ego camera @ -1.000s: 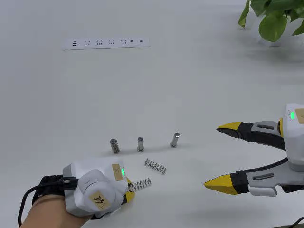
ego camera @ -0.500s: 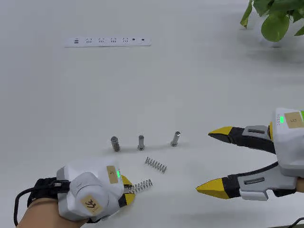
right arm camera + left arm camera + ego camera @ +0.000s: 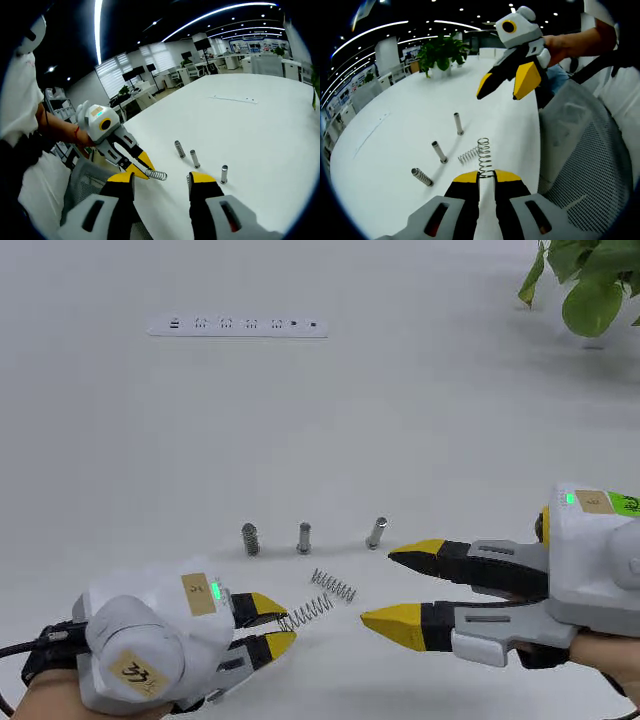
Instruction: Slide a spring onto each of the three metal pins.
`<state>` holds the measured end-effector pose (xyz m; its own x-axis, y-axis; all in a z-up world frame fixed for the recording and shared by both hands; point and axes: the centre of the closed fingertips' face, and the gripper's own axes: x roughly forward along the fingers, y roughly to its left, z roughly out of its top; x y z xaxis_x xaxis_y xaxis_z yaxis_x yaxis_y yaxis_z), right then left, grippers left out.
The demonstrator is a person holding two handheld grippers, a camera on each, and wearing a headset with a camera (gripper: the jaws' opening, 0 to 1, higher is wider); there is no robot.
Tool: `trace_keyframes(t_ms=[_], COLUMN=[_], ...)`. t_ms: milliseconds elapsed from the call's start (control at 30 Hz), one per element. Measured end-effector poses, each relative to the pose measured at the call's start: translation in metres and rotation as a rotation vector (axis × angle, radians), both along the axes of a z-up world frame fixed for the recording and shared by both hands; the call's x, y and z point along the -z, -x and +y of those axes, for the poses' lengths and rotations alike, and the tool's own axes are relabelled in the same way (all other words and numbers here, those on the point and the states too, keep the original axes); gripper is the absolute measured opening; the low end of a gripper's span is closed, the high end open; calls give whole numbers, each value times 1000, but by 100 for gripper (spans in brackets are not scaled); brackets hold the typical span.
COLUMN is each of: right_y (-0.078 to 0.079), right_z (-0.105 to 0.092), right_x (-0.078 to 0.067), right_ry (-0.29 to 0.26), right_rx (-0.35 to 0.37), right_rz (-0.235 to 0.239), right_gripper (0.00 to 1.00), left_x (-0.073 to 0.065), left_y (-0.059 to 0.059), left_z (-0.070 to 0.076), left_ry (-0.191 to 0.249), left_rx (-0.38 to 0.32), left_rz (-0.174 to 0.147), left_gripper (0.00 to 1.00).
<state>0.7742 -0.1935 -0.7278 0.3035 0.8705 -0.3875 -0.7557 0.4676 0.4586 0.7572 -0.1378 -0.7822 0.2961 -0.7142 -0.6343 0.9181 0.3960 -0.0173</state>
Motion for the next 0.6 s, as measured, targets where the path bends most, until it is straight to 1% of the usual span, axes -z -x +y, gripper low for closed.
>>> trace_keyframes(t_ms=[33,67,100,133,167,200,233,300,333,433,533,600], right_y=[-1,-4,-5,-6,-8,-10,-12,-14,-16,-21,-21,-21], right_z=[2,3,4,6,8,9,11,13,14,15,17,19], right_x=[-1,0,0,0,0,-1,-3,-6,-7,-10,-12,-16], right_ry=[-15,-23,-31,-38,-62,-82,-134,-193,-222,-271,-289,-317], right_rx=[16,46,59,64,94,119,154,185,207,248,256,261], right_rz=[14,22,27,33,52,67,106,157,176,213,233,244], right_gripper=[42,40,39,39,39,39,38,36,35,31,28,27], left_x=[-4,-11,-15,-19,-26,-30,-36,-42,-46,-53,-57,-59], left_y=[-1,-3,-4,-6,-8,-10,-12,-14,-16,-18,-20,-22], left_z=[-1,-4,-4,-5,-6,-8,-9,-11,-13,-16,-18,-19], left_ry=[16,45,55,66,87,103,121,137,156,178,198,211], left_rx=[-6,-20,-30,-34,-46,-53,-64,-72,-79,-84,-90,-96], left_rz=[-6,-12,-14,-23,-32,-36,-40,-46,-49,-56,-61,-63], left_gripper=[10,10,10,10,10,10,10,10,10,10,10,10])
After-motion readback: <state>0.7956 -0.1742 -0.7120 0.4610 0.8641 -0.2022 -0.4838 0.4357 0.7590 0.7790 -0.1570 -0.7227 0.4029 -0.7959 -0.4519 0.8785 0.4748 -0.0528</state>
